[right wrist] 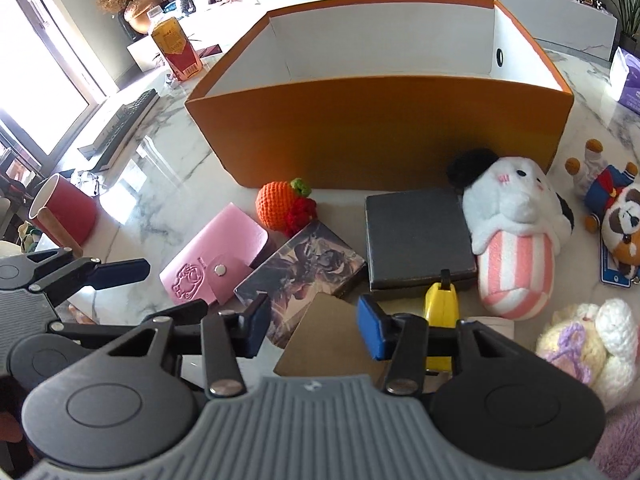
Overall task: Organize objects
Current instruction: 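Move left tool to pink wallet while right tool moves to anime card box, then close left tool on pink wallet while right tool grasps anime card box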
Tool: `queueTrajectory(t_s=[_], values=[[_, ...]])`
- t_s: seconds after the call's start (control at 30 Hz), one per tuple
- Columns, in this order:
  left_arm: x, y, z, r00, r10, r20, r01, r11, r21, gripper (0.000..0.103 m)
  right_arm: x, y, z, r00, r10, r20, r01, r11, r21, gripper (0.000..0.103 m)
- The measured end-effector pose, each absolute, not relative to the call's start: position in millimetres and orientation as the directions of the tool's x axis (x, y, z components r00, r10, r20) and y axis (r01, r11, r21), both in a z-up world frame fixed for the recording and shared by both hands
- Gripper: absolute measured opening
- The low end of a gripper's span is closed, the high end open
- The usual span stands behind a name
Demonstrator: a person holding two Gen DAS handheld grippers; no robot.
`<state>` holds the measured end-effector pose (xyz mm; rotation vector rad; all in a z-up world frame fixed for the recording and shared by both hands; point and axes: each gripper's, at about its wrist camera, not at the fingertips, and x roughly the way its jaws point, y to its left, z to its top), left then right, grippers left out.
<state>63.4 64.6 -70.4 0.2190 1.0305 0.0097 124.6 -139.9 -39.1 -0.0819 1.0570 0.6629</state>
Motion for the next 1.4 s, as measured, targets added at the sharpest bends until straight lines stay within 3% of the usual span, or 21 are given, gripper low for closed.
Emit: queueTrajectory(t_s=[0.27,0.33,0.37,0.5,0.7,0.9,1.0,1.4], values=[[77.3,74.1,-83.6,0.481,0.092,-0.872,0.150,0.971,0.185,0.083,132.7,-137.1,-43.0,0.358,0.393,-0.847,-0.554,0.820,0.146,0.051],[82.3,76.1,-86.9,0.479,0.093,-0.873,0.160,0.968,0.191,0.084,140.0,-141.3,-47.5,0.315,0.393,-0.864,-0.527,0.829,0.186,0.051],[85.7,78.3,-88.5,0.472,0.087,-0.877,0.167,0.968,0.186,0.089,144.2,-143.6,-50.0,0.289,0.407,-0.866,-0.511,0.831,0.220,0.051],[97.5,87.7,-94.2,0.430,0.023,-0.903,0.189,0.975,0.115,0.089,153.4,-140.8,-45.9,0.267,0.438,-0.858,-0.489,0.829,0.271,0.051],[109.7,88.8,-104.7,0.417,0.025,-0.909,0.215,0.969,0.125,0.094,167.8,-121.7,-46.2,0.183,0.452,-0.873,-0.440,0.832,0.338,0.058],[112.9,102.9,-105.3,0.415,0.006,-0.910,0.152,0.986,0.075,0.095,180.5,-111.4,-65.8,0.099,0.437,-0.894,-0.349,0.856,0.380,0.063],[109.8,110.6,-103.4,0.401,0.030,-0.916,0.103,0.992,0.078,0.094,184.0,-106.1,-71.6,0.089,0.435,-0.896,-0.308,0.867,0.391,0.071],[99.4,121.6,-100.2,0.401,0.056,-0.914,0.029,0.997,0.074,0.094,143.5,-54.2,-74.9,0.275,0.267,-0.924,-0.439,0.890,0.126,0.073]])
